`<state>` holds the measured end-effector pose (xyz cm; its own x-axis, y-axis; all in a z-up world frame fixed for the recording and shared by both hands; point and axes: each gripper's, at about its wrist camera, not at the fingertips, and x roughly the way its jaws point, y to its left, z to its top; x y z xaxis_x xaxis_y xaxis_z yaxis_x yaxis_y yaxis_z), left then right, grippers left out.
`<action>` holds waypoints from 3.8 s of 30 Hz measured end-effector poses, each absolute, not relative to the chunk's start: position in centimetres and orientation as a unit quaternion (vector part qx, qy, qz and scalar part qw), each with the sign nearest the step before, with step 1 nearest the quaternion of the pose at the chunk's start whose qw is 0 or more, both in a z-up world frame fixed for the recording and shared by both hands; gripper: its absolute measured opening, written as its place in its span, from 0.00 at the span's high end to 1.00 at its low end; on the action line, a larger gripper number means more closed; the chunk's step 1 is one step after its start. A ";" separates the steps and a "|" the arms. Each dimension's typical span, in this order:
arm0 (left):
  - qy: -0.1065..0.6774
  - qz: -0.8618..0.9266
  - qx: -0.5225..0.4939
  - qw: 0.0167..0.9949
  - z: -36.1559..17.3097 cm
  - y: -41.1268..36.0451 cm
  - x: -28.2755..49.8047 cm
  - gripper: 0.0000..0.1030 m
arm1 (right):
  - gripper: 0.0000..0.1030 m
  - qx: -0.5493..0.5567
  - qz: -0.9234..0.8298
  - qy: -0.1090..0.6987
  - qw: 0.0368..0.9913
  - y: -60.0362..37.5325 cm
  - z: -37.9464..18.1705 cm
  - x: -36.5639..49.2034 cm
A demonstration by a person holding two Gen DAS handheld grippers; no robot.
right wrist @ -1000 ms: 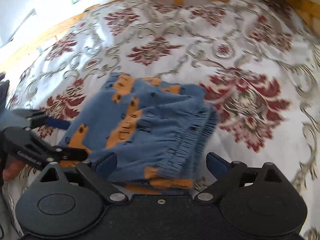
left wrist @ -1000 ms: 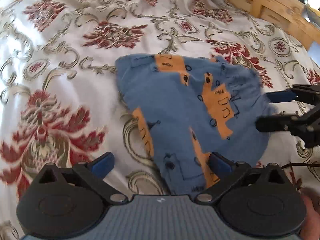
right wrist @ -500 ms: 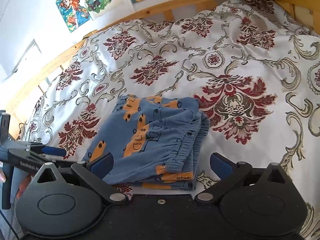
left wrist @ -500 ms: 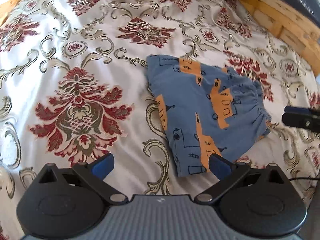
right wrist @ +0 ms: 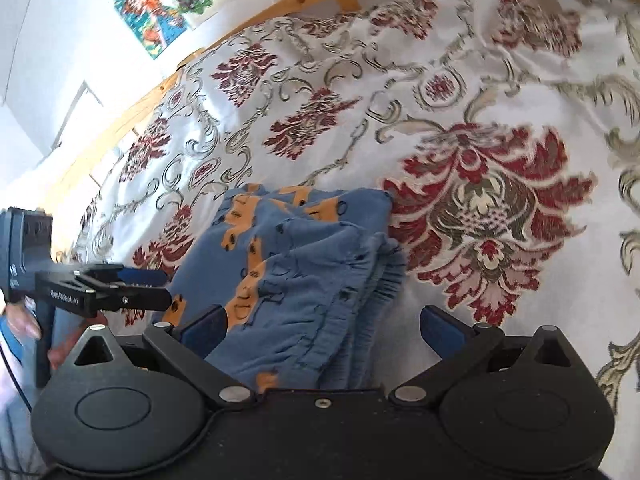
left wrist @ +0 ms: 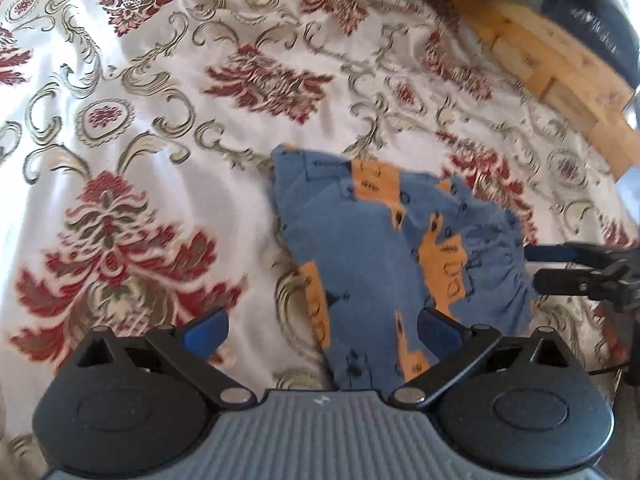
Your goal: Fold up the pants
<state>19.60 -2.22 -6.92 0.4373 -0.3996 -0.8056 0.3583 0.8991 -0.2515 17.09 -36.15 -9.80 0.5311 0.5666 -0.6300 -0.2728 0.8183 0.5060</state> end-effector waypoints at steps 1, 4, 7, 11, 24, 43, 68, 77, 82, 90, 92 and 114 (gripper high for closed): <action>0.476 -0.227 -0.032 0.849 -7.3 -2.1 19.8 0.00 | 0.02 0.187 0.244 0.420 0.854 -36.5 -10.2 17.3; 0.479 -0.237 -0.052 0.844 -8.2 -2.3 20.2 0.00 | 0.07 0.218 0.248 0.416 0.847 -37.1 -10.7 17.6; 0.472 -0.247 -0.033 0.845 -8.7 -2.8 20.1 0.00 | 0.16 0.242 0.262 0.416 0.836 -37.3 -11.0 17.8; 0.467 -0.252 -0.004 0.848 -9.0 -3.5 19.8 0.00 | 0.25 0.248 0.278 0.425 0.825 -37.0 -11.2 17.9; 0.493 -0.264 -0.058 0.827 -8.8 -2.0 21.0 0.26 | 0.64 0.267 0.235 0.435 0.827 -37.8 -11.8 17.8; 0.526 -0.259 -0.082 0.806 -8.7 -2.0 21.3 0.60 | 0.72 0.256 0.216 0.424 0.842 -37.0 -11.1 17.0; 0.486 -0.238 -0.008 0.841 -5.0 -3.4 17.4 0.76 | 0.79 0.162 0.178 0.335 0.911 -32.7 -6.7 12.0; 0.459 -0.221 0.000 0.861 -3.6 -3.3 16.6 0.76 | 0.79 0.141 0.197 0.299 0.923 -32.0 -5.9 11.9; 0.451 -0.204 -0.020 0.869 -3.3 -2.4 16.9 0.77 | 0.79 0.124 0.215 0.283 0.926 -30.9 -5.2 13.4; 0.399 -0.173 -0.002 0.900 -0.8 -0.3 22.6 0.77 | 0.79 0.060 0.239 0.259 0.934 -26.3 -2.9 21.2; 0.389 -0.162 0.002 0.907 -0.7 0.4 24.5 0.77 | 0.79 0.048 0.242 0.261 0.933 -25.2 -2.8 23.5; 0.425 -0.102 -0.046 0.898 -5.1 5.3 26.4 0.38 | 0.44 0.087 0.195 0.320 0.923 -23.5 -5.7 25.6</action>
<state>26.42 5.34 -5.15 0.6172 -0.2217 -0.7550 0.1442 0.9751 -0.1684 25.57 -23.50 -5.74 0.7189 0.4155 -0.5573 -0.3042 0.9089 0.2852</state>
